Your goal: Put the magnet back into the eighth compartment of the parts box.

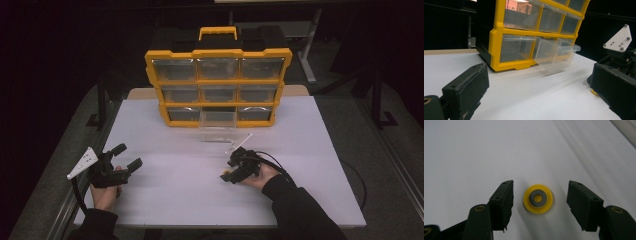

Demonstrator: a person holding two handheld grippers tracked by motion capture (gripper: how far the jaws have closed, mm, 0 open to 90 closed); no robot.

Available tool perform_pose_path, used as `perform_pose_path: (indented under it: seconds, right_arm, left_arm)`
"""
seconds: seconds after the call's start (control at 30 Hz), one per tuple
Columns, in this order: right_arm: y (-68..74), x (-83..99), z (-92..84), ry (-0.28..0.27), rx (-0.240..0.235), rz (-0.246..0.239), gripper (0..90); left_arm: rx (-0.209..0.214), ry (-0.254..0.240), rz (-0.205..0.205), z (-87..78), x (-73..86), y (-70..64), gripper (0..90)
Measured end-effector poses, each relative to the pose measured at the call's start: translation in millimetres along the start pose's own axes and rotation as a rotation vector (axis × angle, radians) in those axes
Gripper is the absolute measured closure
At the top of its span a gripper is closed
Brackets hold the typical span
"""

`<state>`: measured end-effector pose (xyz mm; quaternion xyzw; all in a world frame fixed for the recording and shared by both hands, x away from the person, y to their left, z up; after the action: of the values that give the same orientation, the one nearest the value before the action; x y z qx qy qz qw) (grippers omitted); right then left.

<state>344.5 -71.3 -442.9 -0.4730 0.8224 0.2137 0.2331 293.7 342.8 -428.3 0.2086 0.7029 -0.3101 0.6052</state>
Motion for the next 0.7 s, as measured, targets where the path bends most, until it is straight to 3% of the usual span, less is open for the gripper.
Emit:
perform_pose_path:
  seconds: [0.57,0.7]
  right_arm:
    - [1.5,1.1,2.9,0.007,0.037,-0.017,59.2]
    - [2.7,1.3,2.9,0.004,0.046,-0.011,60.5]
  left_arm:
    - [0.004,0.002,0.003,-0.1,0.1,0.0,1.8]
    - [0.003,0.001,0.003,-0.2,0.0,-0.1,1.8]
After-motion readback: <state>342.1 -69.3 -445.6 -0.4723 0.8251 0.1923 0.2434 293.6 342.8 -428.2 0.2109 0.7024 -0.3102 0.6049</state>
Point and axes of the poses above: each handheld gripper's, and its own axes: z roughly forward along the jaws, x roughly out of its underside, y roughly to its left, the point moved 1 cm from there along z, roughly forward along the jaws, and after that the axes turned 1 degree about z, right-handed, at the moved point
